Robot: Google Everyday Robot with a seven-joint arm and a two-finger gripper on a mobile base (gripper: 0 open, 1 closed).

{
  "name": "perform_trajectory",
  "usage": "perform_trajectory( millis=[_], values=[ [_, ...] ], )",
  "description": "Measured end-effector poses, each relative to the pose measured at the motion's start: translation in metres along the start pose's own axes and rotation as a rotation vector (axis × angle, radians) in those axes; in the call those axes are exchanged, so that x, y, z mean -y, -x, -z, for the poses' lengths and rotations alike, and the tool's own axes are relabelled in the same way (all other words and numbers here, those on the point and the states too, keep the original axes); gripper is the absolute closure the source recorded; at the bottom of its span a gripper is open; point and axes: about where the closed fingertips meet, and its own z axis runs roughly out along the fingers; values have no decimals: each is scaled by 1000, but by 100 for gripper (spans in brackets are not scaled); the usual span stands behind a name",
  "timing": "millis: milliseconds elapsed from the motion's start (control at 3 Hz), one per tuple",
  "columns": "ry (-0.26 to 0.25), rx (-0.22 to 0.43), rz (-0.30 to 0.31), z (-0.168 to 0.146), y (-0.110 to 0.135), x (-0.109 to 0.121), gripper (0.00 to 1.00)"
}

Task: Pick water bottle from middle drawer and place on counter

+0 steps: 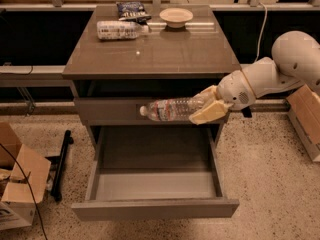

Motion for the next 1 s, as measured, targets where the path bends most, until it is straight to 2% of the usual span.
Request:
perform_trajectory(
  millis=[333,667,1000],
  values=[
    [10,-7,2,-5,-2,0,100],
    [57,-38,11,-27,-13,2,100],
    [124,-69,-30,-66,-48,5,100]
  ],
)
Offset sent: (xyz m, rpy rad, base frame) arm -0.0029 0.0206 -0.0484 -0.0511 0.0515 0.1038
